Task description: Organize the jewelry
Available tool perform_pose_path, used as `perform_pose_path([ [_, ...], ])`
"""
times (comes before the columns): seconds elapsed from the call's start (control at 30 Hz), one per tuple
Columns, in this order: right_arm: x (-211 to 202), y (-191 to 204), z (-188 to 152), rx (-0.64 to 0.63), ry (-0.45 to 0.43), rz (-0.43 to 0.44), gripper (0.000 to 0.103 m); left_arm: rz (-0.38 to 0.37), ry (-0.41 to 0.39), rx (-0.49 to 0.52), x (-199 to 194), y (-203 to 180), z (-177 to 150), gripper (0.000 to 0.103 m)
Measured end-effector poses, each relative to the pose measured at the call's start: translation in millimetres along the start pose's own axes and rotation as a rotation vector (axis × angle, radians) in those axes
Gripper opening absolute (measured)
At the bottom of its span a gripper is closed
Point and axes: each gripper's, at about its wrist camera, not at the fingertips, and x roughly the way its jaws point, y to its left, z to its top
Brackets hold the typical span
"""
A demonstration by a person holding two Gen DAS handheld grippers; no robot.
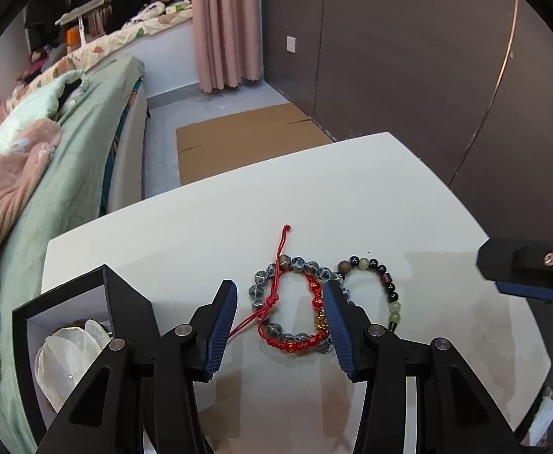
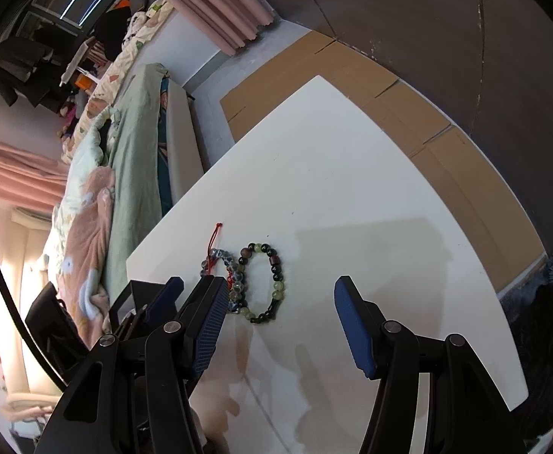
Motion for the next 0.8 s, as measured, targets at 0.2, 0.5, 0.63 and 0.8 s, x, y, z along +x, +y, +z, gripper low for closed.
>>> perform_pose_path([
  [0.2,-2.4,-3.4,1.6,0.005,-0.003,0.006,0.059,-0.002,0.012,0.000,10.3,-3.5,-0.8,0.048],
  [0.5,-1.2,-0.8,2.1,0.002,0.001,0.006,0.059,0.039,0.008,-0.024,18.2,6.1,-1.7,0.009],
  [0.63,3.0,2.9,0.4,-0.003,0.011,0.003,0.059,0.008,-0.003,-0.047,12.2,11.7,-1.8,0.008],
  [0.8,8.1,7.0,-1.5,-0.007,0.018,-0.003,0.059,-0.044,-0.036,-0.109,-3.7,24.4,2.8,0.008],
])
